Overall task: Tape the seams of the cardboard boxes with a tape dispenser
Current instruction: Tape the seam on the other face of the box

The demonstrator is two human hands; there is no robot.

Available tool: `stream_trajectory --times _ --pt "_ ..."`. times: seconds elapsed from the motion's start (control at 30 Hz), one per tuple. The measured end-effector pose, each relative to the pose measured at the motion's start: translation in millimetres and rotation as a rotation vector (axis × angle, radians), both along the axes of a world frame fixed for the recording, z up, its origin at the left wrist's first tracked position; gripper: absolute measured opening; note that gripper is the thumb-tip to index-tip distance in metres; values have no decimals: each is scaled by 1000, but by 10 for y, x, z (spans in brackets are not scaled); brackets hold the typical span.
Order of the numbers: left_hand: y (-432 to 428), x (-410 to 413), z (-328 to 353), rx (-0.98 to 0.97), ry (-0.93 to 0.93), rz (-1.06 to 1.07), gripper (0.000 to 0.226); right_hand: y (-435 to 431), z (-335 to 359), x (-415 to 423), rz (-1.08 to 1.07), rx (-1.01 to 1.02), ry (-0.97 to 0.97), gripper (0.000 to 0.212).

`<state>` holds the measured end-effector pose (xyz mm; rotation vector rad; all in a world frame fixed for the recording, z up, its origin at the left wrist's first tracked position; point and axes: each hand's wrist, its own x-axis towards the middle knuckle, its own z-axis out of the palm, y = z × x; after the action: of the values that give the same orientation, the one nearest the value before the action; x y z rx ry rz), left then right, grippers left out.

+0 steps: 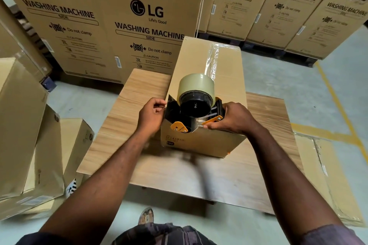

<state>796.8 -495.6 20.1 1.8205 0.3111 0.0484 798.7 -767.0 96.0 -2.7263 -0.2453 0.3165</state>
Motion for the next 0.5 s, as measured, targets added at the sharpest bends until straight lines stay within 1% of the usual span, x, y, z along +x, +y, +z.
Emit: stream_trajectory --times 0.07,0.13,0.23,0.33,0.37,0.4,0.43,0.5 --pt "3 -7 -16 89 -45 -23 23 -14 -20 -37 6 5 -23 59" --pt "15 -19 -1 136 -77 -31 20 -20 -24 -79 41 0 -34 65" --pt "3 -57 21 164 -114 -31 18 -151 11 -127 41 -31 -34 50" --pt "-19 -91 43 195 -146 -24 17 -506 -20 -210 -20 18 -9 53" --pt "-40 -107 63 223 -172 -23 18 -631 -50 -250 -46 74 11 48" --pt "-66 -126 79 286 -200 -22 21 -736 -81 -287 -62 134 32 40" --pt "-99 -157 102 391 -234 -26 24 -797 -107 -315 -71 178 44 35" --pt "-217 -252 140 632 -333 -84 31 -827 -155 -333 -74 203 30 33"
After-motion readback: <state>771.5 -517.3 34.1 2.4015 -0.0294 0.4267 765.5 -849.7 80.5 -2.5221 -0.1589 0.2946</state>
